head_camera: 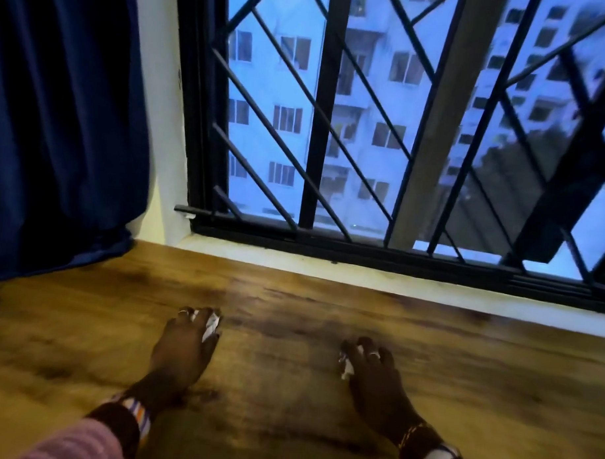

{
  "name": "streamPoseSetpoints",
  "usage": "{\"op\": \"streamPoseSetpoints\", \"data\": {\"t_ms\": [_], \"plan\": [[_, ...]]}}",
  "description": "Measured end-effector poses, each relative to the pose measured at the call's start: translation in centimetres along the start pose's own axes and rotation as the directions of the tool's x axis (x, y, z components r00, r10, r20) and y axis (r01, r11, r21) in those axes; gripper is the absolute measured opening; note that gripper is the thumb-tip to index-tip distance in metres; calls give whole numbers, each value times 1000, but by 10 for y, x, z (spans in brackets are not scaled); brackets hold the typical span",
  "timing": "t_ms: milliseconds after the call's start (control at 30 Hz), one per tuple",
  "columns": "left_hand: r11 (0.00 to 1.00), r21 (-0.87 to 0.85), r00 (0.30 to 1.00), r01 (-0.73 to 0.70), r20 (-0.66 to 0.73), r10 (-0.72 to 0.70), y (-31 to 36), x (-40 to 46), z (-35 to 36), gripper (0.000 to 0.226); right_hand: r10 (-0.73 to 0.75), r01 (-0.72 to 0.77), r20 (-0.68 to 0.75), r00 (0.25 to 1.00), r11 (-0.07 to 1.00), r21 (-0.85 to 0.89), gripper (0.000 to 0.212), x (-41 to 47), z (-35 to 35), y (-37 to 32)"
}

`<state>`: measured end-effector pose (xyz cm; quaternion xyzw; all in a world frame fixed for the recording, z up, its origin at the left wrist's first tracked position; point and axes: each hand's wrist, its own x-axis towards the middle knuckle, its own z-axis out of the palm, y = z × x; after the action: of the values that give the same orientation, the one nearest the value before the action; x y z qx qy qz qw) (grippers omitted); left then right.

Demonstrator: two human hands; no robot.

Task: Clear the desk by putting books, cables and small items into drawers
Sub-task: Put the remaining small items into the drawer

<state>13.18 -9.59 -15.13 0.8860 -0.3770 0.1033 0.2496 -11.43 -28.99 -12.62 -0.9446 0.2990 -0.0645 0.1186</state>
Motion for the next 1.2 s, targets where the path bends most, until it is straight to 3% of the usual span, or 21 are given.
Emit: {"op": "streamPoseSetpoints", "data": {"t_ms": [133, 333, 467, 633, 800, 1033, 1200], "plan": [[1000, -2, 1000, 2, -16, -3, 2, -8, -1, 28, -22, 26, 38, 999, 995, -101, 37, 6, -2, -13], [999, -19, 999, 41, 35, -41, 16, -60, -15, 33, -123, 157, 176, 977, 968, -195, 42, -22, -2, -39], [997, -70, 999, 40, 26, -38, 26, -113, -30, 33, -220, 238, 126, 967, 959, -156, 29, -67, 2, -62], [997, -70, 1000, 21, 11, -20, 47, -185, -50, 36, -317, 327, 90, 944, 935, -134, 31, -133, 9, -80], [999, -10, 997, -34, 73, 35, 62, -245, -70, 38, -286, 291, 56, 957, 950, -115, 31, -198, 17, -105], [998, 54, 983, -15, 182, 5, 70, -288, -88, 42, -277, 285, 78, 958, 950, -124, 36, -251, 27, -141], [984, 15, 927, -179, 338, 164, 41, -307, -124, 49, -237, 241, 59, 970, 966, -97, 45, -266, 38, -179]]}}
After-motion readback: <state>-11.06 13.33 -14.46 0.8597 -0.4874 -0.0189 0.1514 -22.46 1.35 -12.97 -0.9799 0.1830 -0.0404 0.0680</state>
